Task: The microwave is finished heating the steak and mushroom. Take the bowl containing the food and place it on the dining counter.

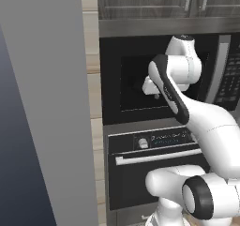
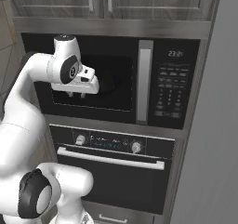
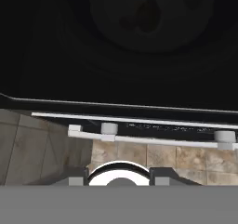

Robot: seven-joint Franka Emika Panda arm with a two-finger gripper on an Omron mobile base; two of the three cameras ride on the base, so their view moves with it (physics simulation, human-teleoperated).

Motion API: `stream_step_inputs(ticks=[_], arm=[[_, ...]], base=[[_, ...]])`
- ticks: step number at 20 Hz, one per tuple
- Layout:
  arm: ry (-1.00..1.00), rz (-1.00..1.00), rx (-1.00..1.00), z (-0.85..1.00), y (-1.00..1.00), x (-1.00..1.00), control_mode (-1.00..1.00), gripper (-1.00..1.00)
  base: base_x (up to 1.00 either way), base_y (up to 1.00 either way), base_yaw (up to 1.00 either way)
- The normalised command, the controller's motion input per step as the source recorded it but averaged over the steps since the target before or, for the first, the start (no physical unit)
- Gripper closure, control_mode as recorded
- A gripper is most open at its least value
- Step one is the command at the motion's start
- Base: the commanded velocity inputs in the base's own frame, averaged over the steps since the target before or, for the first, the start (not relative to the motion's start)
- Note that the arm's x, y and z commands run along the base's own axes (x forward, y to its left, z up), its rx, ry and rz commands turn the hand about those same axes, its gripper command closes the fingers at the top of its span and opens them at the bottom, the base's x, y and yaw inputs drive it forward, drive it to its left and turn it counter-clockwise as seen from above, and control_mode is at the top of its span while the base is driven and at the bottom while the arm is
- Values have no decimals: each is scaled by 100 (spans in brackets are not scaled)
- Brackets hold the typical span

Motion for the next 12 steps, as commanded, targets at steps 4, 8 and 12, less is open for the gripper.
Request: stream_step_inputs(ticks=[4,8,12], arm=[[-2,0,0,-2,0,-1,-100,-100],[-10,0,0,-14,-1,-42,-100,-100],[-14,0,0,-19,-2,-71,-100,-100]], base=[[0,0,0],[0,0,0],[0,0,0]])
